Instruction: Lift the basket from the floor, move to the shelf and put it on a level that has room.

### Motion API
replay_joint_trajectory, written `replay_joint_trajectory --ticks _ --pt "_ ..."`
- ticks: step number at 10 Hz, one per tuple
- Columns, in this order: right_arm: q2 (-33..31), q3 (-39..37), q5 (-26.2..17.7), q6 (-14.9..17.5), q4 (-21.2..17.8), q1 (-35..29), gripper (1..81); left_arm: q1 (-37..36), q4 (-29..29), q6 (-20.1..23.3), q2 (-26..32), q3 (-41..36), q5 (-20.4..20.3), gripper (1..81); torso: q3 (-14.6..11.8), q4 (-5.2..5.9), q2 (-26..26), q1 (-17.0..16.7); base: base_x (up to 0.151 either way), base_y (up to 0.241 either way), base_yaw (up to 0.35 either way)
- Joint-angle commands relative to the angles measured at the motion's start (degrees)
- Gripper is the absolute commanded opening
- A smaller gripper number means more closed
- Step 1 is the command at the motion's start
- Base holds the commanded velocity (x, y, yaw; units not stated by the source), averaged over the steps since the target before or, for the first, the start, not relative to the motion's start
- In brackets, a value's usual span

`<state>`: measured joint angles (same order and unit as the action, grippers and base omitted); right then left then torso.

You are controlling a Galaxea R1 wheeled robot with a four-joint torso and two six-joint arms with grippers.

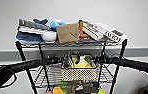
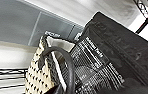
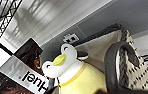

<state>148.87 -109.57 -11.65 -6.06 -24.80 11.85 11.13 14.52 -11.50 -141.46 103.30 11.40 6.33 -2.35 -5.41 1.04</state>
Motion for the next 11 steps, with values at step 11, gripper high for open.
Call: replay_joint_trajectory --ticks 11 --pt "-33.61 39.09 5.42 -0.62 -3.84 -3.54 81.1 -3.97 0.50 -0.28 30.08 -35.70 -2.87 81.1 -0.02 0.00 -0.02 -0.02 0.000 0.000 0.000"
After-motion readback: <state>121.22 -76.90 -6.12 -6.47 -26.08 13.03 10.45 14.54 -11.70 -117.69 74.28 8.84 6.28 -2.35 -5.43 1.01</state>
